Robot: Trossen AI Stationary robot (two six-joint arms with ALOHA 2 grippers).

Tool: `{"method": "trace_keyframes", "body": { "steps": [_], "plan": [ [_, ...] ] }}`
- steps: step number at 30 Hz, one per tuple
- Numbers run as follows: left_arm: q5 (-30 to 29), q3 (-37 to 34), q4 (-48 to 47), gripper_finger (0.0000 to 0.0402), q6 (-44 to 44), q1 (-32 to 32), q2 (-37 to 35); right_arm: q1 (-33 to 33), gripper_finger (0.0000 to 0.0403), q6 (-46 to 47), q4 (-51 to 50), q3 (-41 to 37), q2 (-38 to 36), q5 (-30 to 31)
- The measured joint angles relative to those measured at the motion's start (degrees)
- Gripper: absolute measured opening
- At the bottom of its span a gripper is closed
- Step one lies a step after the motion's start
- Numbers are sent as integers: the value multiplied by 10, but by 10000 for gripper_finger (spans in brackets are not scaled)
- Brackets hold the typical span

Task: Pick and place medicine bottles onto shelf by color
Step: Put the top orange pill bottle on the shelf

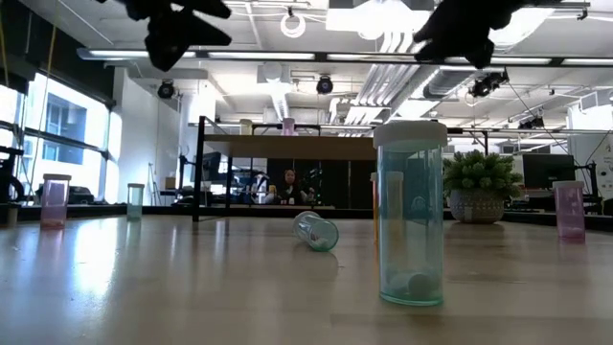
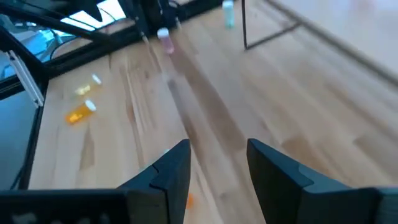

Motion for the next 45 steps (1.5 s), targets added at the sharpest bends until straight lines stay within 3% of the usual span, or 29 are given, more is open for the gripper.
{"method": "trace_keyframes", "body": {
  "steps": [6, 11, 16, 20, 32, 45],
  "plan": [
    [0, 0, 39, 157, 65, 35, 0, -39, 149, -42, -18, 45, 0, 0],
    [-5, 0, 40, 157, 72, 61, 0, -69, 149, -36, -126, 77, 0, -20],
    [-6, 0, 39, 157, 92, 77, 0, -79, 149, 7, -212, 80, 0, -26],
    [-6, 0, 38, 157, 102, 85, 0, -78, 151, 32, -246, 80, 8, -67],
    [-6, 0, 35, 157, 100, 91, 0, -38, 208, -28, -172, 80, 82, -106],
    [-3, 0, 34, 157, 91, 91, 0, -3, 211, -205, -91, 80, 181, -125]
  ]
}}
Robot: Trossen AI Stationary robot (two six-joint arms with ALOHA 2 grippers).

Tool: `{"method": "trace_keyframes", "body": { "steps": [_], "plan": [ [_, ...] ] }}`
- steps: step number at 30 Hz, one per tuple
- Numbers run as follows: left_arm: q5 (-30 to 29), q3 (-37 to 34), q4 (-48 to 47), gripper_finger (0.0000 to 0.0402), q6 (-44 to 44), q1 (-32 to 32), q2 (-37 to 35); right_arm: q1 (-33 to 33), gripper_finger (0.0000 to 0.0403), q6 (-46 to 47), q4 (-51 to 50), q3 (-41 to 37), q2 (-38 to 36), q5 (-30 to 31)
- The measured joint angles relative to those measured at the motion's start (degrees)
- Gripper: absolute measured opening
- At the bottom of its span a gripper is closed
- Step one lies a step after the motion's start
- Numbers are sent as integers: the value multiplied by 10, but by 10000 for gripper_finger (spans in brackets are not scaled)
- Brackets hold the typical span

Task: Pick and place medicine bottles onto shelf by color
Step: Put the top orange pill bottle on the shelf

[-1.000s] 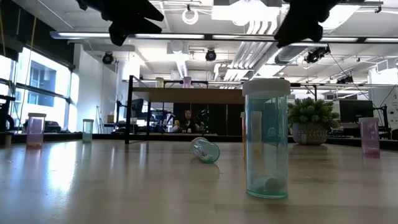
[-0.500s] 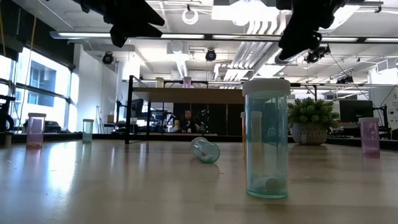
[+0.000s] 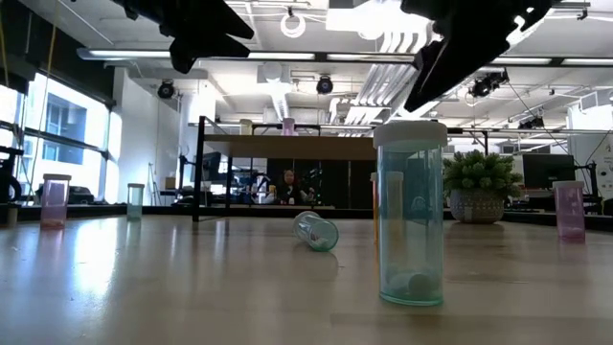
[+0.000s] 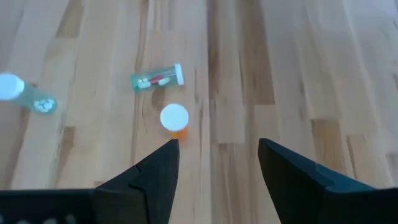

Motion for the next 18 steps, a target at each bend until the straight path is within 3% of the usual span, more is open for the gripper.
{"method": "trace_keyframes", "body": {
  "steps": [6, 18],
  "plan": [
    [-5, 0, 0, 157, 0, 0, 0, 1, 211, -28, 50, 0, 51, -33],
    [-94, 0, 23, 157, 0, 0, 0, 0, 211, -48, 125, 0, 124, -45]
  ]
}}
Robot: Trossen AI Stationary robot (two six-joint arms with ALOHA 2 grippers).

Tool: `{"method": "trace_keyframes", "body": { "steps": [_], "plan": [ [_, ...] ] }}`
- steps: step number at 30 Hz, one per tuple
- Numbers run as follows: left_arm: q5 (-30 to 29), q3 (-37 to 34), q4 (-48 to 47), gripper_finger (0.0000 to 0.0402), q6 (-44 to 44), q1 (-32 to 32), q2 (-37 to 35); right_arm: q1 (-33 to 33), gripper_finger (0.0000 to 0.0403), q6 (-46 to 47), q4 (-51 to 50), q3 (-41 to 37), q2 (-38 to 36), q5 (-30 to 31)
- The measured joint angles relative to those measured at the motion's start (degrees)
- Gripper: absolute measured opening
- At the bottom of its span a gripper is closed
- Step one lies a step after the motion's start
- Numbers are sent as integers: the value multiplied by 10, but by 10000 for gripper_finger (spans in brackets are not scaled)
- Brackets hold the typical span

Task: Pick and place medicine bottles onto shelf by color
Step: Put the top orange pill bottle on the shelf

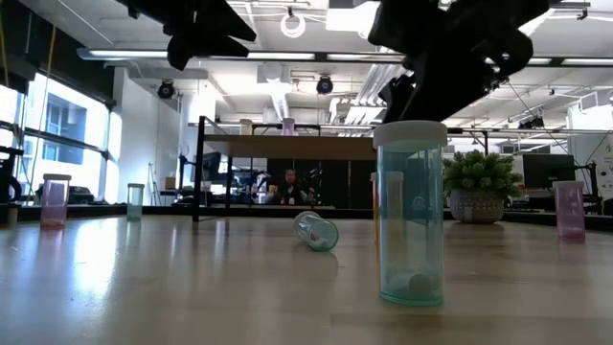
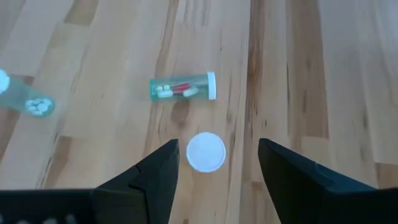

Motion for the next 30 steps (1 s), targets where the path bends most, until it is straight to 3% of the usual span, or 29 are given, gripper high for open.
{"method": "trace_keyframes", "body": {
  "steps": [9, 20, 30],
  "plan": [
    [-107, 0, 79, 157, 26, 0, 0, -1, 211, 1, 17, 0, 44, -27],
    [-111, 0, 100, 157, 50, 0, 0, -1, 204, 1, 46, 0, 72, -26],
    [-121, 0, 110, 157, 43, 4, 0, -1, 139, 1, 46, 0, 73, -25]
  ]
}}
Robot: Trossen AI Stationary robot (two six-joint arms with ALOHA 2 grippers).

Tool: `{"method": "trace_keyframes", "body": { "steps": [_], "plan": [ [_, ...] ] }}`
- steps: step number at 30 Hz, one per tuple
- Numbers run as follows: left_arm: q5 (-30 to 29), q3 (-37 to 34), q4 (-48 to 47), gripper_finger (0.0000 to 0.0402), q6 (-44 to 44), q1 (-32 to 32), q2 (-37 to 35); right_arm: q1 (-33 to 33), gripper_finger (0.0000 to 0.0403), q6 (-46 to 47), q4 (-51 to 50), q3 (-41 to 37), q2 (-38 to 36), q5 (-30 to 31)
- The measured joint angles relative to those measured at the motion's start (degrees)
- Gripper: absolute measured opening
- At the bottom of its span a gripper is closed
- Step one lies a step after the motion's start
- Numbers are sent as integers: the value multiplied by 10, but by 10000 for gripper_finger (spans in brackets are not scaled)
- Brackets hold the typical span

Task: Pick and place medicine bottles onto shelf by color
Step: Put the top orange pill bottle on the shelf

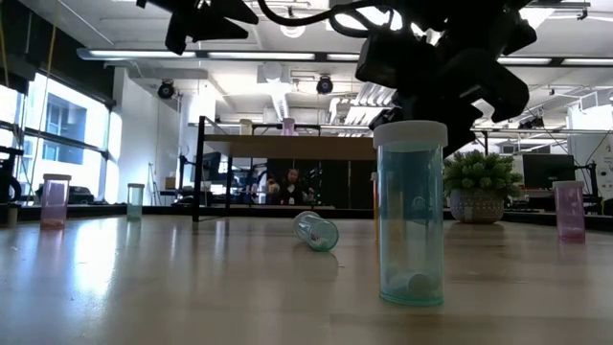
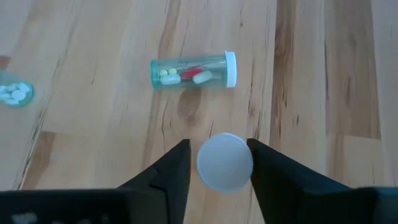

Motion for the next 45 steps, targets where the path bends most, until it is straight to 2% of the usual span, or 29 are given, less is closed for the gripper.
{"method": "trace_keyframes", "body": {
  "steps": [7, 13, 18, 23, 27, 33, 45],
  "plan": [
    [56, 0, 28, 157, -50, 28, -2, 0, 100, 5, 0, 0, 0, 0],
    [134, 0, 38, 157, -59, 50, -2, 0, 102, 13, 0, 0, 0, 0],
    [181, 0, 28, 157, -19, 53, -2, -13, 103, 48, -1, 0, -16, 0],
    [182, 0, 4, 157, 36, 53, -2, -43, 103, 52, 4, 5, -40, 0],
    [182, 0, -34, 157, 62, 53, -2, -78, 103, 52, -23, 43, -52, 0],
    [182, 0, -82, 157, 58, 53, -2, -132, 103, 3, -119, 135, -56, 0],
    [211, 0, -95, 157, 47, 52, -2, -220, 103, -118, -178, 264, -56, 0]
  ]
}}
